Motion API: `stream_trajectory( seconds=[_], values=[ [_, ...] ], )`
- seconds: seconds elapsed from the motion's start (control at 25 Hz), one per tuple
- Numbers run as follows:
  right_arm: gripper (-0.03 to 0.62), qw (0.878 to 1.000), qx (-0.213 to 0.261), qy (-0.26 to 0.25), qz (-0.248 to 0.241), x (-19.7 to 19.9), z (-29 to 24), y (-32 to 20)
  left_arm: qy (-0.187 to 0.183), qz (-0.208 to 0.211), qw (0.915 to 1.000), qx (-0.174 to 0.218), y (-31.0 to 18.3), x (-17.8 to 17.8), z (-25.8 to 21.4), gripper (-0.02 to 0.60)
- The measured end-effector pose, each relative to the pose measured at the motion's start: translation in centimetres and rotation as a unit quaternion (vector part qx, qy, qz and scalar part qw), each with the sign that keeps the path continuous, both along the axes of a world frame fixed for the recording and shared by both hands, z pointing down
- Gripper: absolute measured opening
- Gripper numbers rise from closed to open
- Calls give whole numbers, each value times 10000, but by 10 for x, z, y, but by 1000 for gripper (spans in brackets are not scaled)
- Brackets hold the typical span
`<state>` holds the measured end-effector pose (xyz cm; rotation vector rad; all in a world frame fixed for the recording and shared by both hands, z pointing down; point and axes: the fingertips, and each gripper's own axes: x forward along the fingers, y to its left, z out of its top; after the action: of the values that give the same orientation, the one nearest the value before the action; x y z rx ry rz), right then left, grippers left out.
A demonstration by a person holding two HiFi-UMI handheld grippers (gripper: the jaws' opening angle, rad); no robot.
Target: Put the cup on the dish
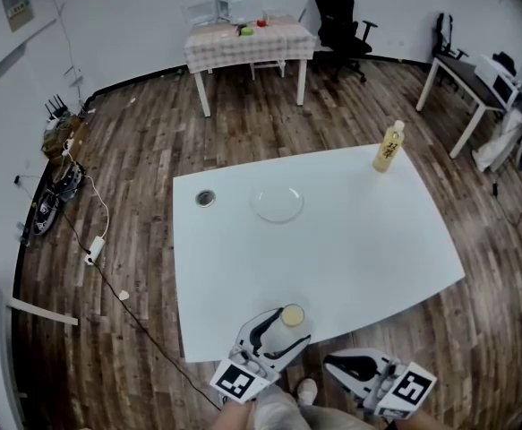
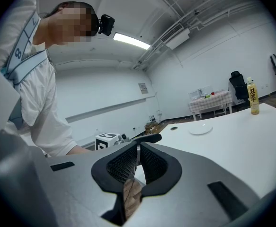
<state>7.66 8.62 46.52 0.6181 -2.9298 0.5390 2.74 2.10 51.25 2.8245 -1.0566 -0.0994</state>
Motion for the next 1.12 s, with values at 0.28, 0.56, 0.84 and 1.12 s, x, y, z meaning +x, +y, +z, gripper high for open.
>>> stream_trajectory(
  seconds=[0.28, 0.56, 0.84, 1.12],
  values=[
    [35, 9999, -65, 95, 36, 4, 9, -2, -319, 60, 9995, 32, -15, 3, 22, 307],
    [35, 9997, -149, 156, 95, 6, 18, 4, -641, 261, 9976, -28, -17, 11, 46, 319],
    [35, 9995, -217, 200, 111, 7, 23, 8, -726, 270, 9970, -44, -23, 16, 59, 319],
    [35, 9994, -240, 219, 118, 5, 27, 8, -955, 290, 9949, -107, -26, 16, 76, 316]
  ],
)
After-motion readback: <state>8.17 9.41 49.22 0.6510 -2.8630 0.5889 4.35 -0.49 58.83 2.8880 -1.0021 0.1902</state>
